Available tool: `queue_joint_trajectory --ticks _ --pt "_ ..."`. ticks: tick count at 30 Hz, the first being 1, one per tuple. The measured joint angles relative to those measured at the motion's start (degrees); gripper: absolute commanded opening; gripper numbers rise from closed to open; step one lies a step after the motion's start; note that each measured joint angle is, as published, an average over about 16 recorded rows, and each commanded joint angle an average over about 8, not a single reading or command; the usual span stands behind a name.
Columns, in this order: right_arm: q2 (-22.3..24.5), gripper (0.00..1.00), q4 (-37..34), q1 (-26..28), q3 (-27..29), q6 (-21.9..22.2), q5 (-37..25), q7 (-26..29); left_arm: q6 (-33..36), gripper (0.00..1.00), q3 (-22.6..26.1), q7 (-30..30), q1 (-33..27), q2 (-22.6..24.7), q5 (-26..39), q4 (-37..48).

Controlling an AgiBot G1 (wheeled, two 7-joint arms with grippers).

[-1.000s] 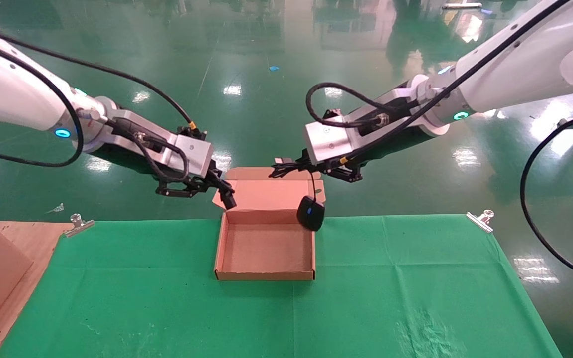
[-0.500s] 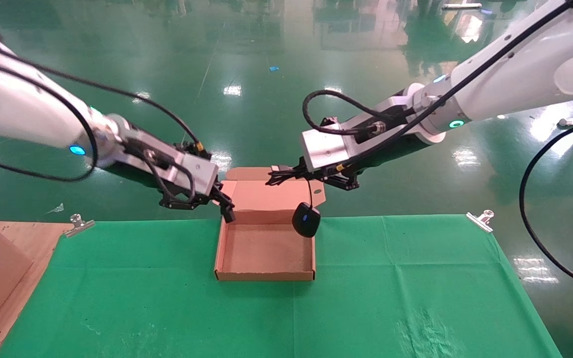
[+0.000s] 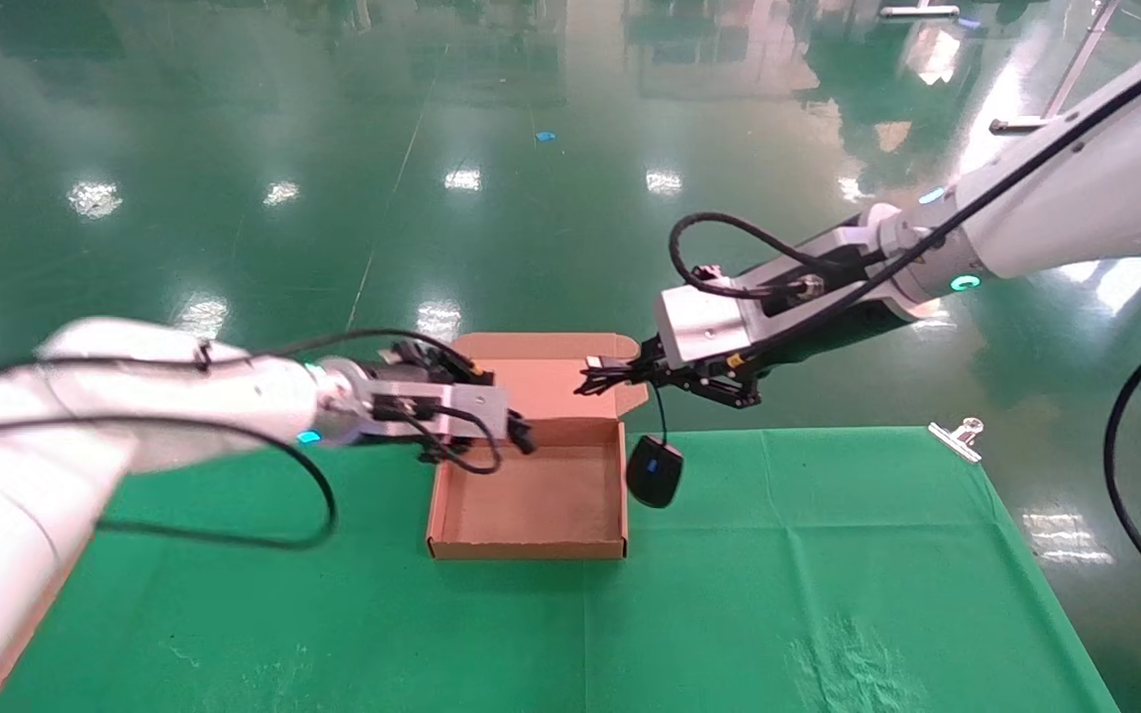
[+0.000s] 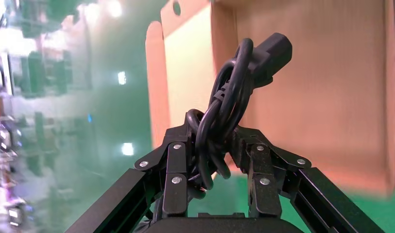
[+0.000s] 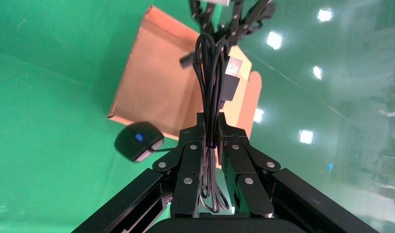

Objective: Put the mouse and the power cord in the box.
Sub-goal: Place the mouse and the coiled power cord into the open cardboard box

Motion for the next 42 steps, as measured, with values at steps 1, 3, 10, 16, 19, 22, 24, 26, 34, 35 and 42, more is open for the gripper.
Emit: queue_joint_trajectory --ticks 1,3,10,16,19,22,24,26,34,35,42 --pt "0.1 0.00 -0.4 -0.1 0.0 0.0 0.1 -0.4 -1.2 0.00 0.0 -0.8 1.1 0.0 -1.0 -0.7" --pt "0.3 0.00 -1.2 -0.3 0.1 0.1 0.2 -1.2 -3.2 0.00 0.1 -2.3 3.3 0.1 -2.8 -2.2" --pt "0.9 0.00 -3.8 -1.0 0.3 0.8 0.5 -3.8 -6.9 0.00 2.9 -6.9 8.5 0.2 -7.6 -6.1" --pt "1.2 0.00 -5.5 -1.2 0.4 1.6 0.6 -5.4 -8.6 0.32 6.4 -9.4 10.5 0.1 -10.3 -8.3" --pt "1.3 0.00 -6.2 -1.4 0.4 2.0 0.6 -6.1 -9.4 0.69 8.1 -10.0 11.0 0.1 -11.4 -9.0" --pt "1.3 0.00 -6.8 -1.5 0.4 2.3 0.7 -6.7 -10.2 1.00 9.6 -10.4 11.2 0.0 -12.5 -9.4" --pt "1.2 0.00 -7.1 -1.6 0.4 2.4 0.7 -7.0 -10.7 1.00 10.6 -10.6 11.1 0.0 -13.1 -9.6" --pt "1.2 0.00 -7.4 -1.7 0.5 2.5 0.7 -7.3 -11.1 1.00 11.5 -10.8 11.1 0.0 -13.8 -9.7" --pt "0.7 0.00 -8.2 -1.7 0.6 2.5 0.9 -7.9 -12.2 1.00 14.7 -11.2 10.7 0.0 -16.4 -9.8" --pt "0.6 0.00 -8.2 -1.6 0.6 2.5 0.9 -7.9 -12.3 1.00 15.0 -11.3 10.6 -0.1 -16.7 -9.8" --pt "-0.4 0.00 -8.0 -1.2 0.7 1.8 1.1 -7.4 -12.8 1.00 17.2 -11.3 10.2 -0.1 -19.0 -9.7"
